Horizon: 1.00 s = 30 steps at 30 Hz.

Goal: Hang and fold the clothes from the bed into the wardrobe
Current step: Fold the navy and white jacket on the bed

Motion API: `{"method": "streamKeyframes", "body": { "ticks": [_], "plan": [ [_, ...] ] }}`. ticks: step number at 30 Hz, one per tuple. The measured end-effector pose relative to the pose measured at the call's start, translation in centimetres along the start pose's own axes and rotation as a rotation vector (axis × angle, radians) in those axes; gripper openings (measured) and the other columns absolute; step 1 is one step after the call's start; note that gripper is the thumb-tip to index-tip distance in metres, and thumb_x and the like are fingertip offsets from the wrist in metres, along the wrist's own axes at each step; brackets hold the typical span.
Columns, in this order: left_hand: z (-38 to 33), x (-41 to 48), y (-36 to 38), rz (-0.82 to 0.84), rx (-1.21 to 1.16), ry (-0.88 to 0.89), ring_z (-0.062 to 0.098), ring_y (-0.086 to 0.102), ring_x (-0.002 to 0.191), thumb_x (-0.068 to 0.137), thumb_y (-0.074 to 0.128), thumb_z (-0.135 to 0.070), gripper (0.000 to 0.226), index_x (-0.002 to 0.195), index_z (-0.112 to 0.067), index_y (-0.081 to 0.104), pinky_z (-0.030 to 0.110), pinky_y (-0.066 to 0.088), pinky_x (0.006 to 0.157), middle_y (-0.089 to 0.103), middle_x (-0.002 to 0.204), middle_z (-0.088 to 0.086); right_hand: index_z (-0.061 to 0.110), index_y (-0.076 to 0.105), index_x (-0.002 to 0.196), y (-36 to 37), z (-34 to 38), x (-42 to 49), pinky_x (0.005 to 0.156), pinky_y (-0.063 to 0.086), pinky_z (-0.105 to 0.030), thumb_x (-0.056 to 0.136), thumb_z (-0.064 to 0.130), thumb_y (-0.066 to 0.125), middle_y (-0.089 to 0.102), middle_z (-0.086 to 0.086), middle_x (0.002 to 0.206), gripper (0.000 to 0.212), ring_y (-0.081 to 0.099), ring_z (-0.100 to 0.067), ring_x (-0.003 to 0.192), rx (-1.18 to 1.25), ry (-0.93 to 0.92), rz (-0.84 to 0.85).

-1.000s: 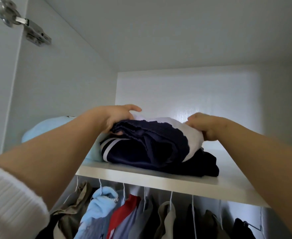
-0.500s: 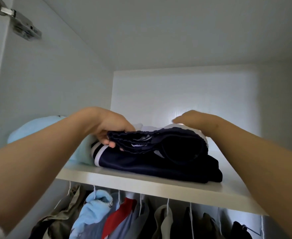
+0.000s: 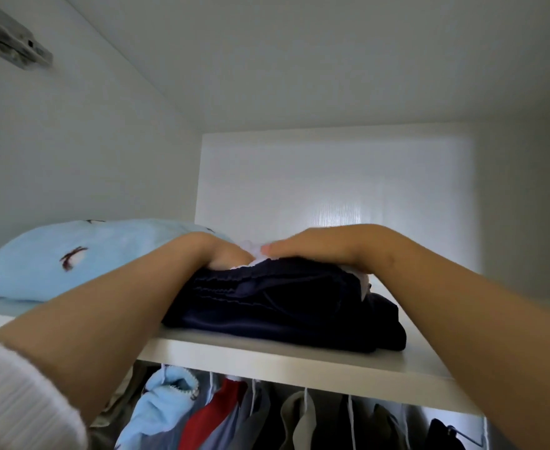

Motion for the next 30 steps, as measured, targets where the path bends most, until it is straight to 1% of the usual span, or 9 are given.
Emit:
{"method": "streamKeyframes", "body": {
  "ticks": [4, 7, 10, 12, 14, 18, 24, 28, 30],
  "plan": [
    [0.3, 0.1, -0.3, -0.04, 0.071, -0.064, 0.024, 0.053, 0.114, 0.06, 0.047, -0.042, 0.076, 0.131, -0.017, 0.047, 0.037, 0.038, 0.104, 0.053, 0.13, 0.006, 0.029, 0.033, 0.139, 2.0, 1.3, 0.9, 0.107, 0.033, -0.038, 0.099, 0.043, 0.038, 0.046, 0.007, 0.138, 0.043, 0.046, -0.014, 0.125, -0.295, -0.151, -0.006],
    [0.3, -0.3, 0.0, -0.043, 0.116, -0.082, 0.024, 0.049, 0.12, 0.083, 0.053, -0.037, 0.058, 0.134, -0.012, 0.045, 0.037, 0.036, 0.105, 0.048, 0.135, 0.007, 0.026, 0.031, 0.142, 2.2, 1.5, -0.4, 0.107, 0.033, -0.031, 0.099, 0.041, 0.036, 0.044, 0.006, 0.14, 0.046, 0.044, -0.013, 0.125, -0.248, -0.192, -0.027],
    [0.5, -1.0, 0.3, -0.199, 0.114, -0.067, 0.021, 0.037, 0.131, 0.098, 0.038, -0.025, 0.039, 0.132, -0.01, 0.049, 0.028, 0.028, 0.107, 0.042, 0.143, 0.007, 0.031, 0.031, 0.141, 2.3, 1.5, -1.4, 0.094, 0.036, -0.009, 0.098, 0.041, 0.038, 0.049, 0.011, 0.132, 0.045, 0.049, -0.005, 0.116, -0.114, -0.148, -0.02],
    [0.6, -2.0, 0.7, -0.312, 0.032, -0.043, 0.019, 0.033, 0.134, 0.098, 0.035, -0.025, 0.036, 0.124, -0.013, 0.057, 0.026, 0.025, 0.104, 0.042, 0.144, 0.005, 0.032, 0.041, 0.127, 2.4, 1.4, -1.6, 0.082, 0.033, 0.003, 0.099, 0.033, 0.039, 0.054, 0.016, 0.114, 0.028, 0.052, 0.013, 0.099, -0.091, -0.09, -0.046],
    [1.0, -3.2, 1.2, -0.459, -0.046, -0.012, 0.02, 0.049, 0.116, 0.095, 0.039, -0.029, 0.032, 0.107, -0.016, 0.066, 0.03, 0.034, 0.097, 0.058, 0.125, 0.004, 0.034, 0.046, 0.109, 2.2, 1.7, -1.8, 0.07, 0.028, 0.009, 0.1, 0.031, 0.036, 0.053, 0.019, 0.105, 0.013, 0.05, 0.018, 0.087, -0.123, -0.002, -0.078],
    [1.6, -5.3, 2.3, -0.577, -0.024, 0.107, 0.017, 0.053, 0.105, 0.097, 0.035, -0.034, 0.034, 0.107, -0.02, 0.064, 0.031, 0.037, 0.09, 0.063, 0.114, -0.002, 0.027, 0.055, 0.126, 3.2, 2.2, -2.9, 0.088, 0.027, -0.018, 0.098, 0.047, 0.031, 0.051, 0.007, 0.135, 0.042, 0.046, -0.006, 0.109, -0.203, 0.111, -0.161],
    [2.2, -4.8, 2.9, -0.612, 0.132, 0.124, 0.025, 0.049, 0.109, 0.097, 0.025, -0.043, 0.041, 0.094, -0.026, 0.062, 0.043, 0.034, 0.1, 0.053, 0.119, 0.004, 0.03, 0.056, 0.125, 4.4, 3.9, -4.0, 0.094, 0.029, -0.024, 0.099, 0.045, 0.031, 0.051, 0.009, 0.133, 0.039, 0.045, -0.012, 0.122, -0.25, 0.258, -0.332],
    [2.4, -3.4, 2.5, -0.626, 0.115, 0.076, 0.024, 0.051, 0.095, 0.099, 0.027, -0.038, 0.041, 0.109, -0.015, 0.06, 0.031, 0.037, 0.075, 0.057, 0.119, 0.008, 0.022, 0.061, 0.113, 5.6, 5.2, -4.8, 0.098, 0.038, -0.037, 0.098, 0.043, 0.034, 0.06, 0.004, 0.117, 0.038, 0.052, -0.021, 0.112, -0.348, 0.396, -0.53],
    [2.2, -3.3, 2.7, -0.7, 0.149, 0.067, 0.022, 0.049, 0.083, 0.098, 0.029, -0.032, 0.038, 0.107, -0.013, 0.061, 0.026, 0.03, 0.057, 0.059, 0.108, 0.008, 0.025, 0.056, 0.122, 7.0, 5.4, -5.5, 0.103, 0.036, -0.045, 0.098, 0.044, 0.032, 0.057, 0.004, 0.126, 0.039, 0.049, -0.023, 0.118, -0.364, 0.43, -0.603]
  ]
}}
Point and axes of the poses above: each hand's wrist, its own x-axis towards the middle knuckle, its own y-axis out of the palm, z = x × y, the point moved 1 cm from there along x, towards the middle knuckle
